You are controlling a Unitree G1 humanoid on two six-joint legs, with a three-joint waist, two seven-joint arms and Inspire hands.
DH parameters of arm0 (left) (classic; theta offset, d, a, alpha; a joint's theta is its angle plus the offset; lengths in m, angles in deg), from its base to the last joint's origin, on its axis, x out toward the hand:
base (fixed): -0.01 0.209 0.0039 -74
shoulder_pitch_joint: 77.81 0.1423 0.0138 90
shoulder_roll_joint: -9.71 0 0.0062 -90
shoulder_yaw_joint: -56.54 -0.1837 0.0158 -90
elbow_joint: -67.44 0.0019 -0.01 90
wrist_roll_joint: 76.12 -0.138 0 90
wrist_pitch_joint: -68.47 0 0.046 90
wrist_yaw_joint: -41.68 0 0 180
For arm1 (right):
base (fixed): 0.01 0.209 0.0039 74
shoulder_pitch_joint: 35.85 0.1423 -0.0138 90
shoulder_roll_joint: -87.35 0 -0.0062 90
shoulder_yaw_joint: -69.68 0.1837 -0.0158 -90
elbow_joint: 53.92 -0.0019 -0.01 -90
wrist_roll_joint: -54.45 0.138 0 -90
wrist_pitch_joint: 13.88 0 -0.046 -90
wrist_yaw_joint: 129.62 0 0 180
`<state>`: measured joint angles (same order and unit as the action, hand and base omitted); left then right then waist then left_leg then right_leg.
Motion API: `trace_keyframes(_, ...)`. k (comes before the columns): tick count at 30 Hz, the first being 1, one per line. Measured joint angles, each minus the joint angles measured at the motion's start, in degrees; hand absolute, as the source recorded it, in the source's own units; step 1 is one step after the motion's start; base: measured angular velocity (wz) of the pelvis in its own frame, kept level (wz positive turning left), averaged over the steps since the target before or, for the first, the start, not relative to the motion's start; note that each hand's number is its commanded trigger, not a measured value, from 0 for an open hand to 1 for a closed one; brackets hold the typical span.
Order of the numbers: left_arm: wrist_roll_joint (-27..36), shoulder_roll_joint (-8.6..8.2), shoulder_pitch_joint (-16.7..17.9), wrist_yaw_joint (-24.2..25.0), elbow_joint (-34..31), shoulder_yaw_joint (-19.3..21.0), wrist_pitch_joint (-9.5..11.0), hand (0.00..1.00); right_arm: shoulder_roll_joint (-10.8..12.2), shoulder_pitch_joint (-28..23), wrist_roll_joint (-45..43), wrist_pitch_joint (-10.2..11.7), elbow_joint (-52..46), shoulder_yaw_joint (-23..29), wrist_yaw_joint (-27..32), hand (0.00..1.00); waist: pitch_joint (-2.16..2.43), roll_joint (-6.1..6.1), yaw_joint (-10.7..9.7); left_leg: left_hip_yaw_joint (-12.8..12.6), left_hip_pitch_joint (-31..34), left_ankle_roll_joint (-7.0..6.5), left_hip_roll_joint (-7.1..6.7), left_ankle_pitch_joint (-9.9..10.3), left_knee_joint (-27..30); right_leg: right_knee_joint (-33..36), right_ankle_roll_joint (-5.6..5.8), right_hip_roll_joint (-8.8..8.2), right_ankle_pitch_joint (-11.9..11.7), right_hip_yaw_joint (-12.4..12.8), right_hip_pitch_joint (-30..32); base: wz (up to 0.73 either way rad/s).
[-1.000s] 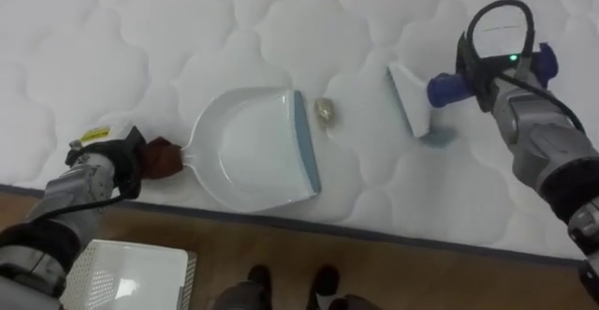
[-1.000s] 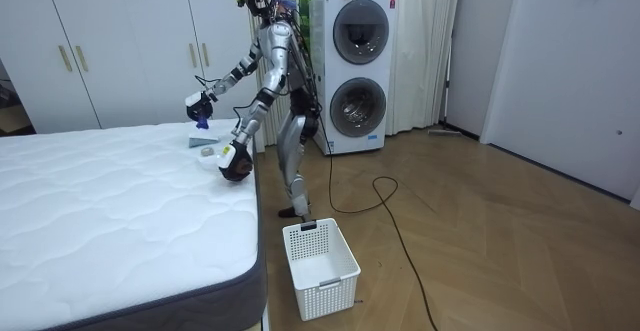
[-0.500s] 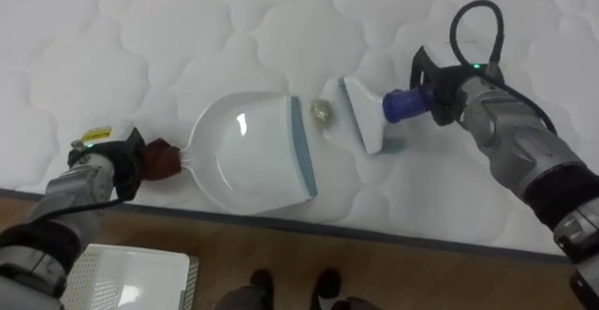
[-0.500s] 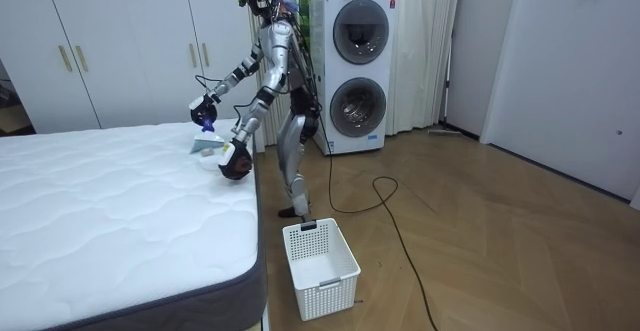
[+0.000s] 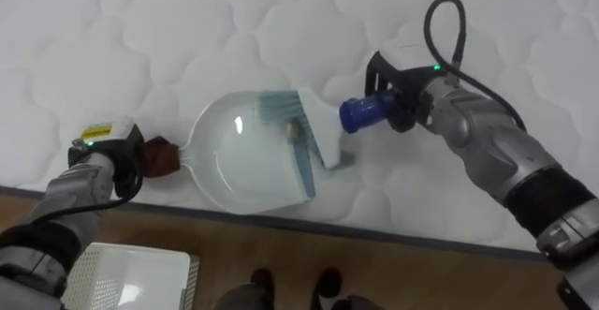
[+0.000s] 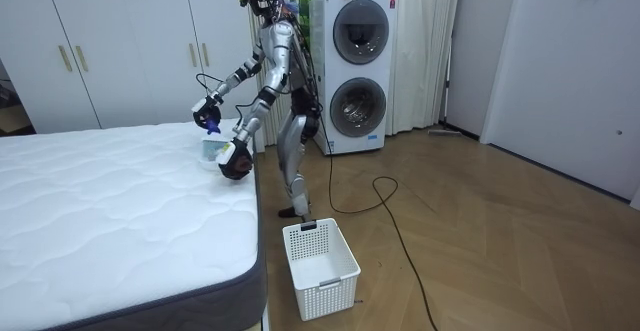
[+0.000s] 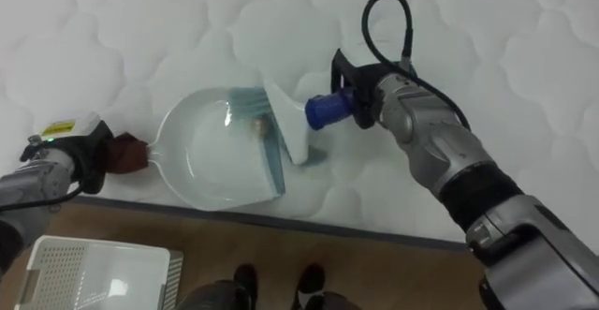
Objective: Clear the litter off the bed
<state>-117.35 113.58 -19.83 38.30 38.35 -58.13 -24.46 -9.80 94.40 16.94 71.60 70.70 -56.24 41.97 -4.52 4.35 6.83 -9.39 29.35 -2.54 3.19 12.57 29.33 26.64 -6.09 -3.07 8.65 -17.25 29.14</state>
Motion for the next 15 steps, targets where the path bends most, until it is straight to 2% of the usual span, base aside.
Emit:
trace_keyframes(7, -0.4, -0.07, 0.2, 0.0, 1.1, 0.1, 0.9, 1.00, 1.0, -0.6, 0.2, 2.4, 0.0, 0.0, -3.6, 1.00, 0.39, -0.51, 0.3, 0.0, 0.0, -0.02, 0.01, -0.1, 0.3, 0.1, -0.14, -0.01, 0.1, 0.0, 0.0, 0.00)
trace_keyframes(15, -1.0, -0.23, 0.2, 0.0, 2.0, 0.6, 1.7, 1.00, 1.2, -0.9, 1.7, 3.8, 0.0, -0.5, -5.6, 1.00, 0.41, -0.54, 0.2, -0.1, -0.1, -0.03, 0.00, -0.1, 0.3, 0.2, -0.14, -0.07, 0.1, 0.0, -0.1, 0.00)
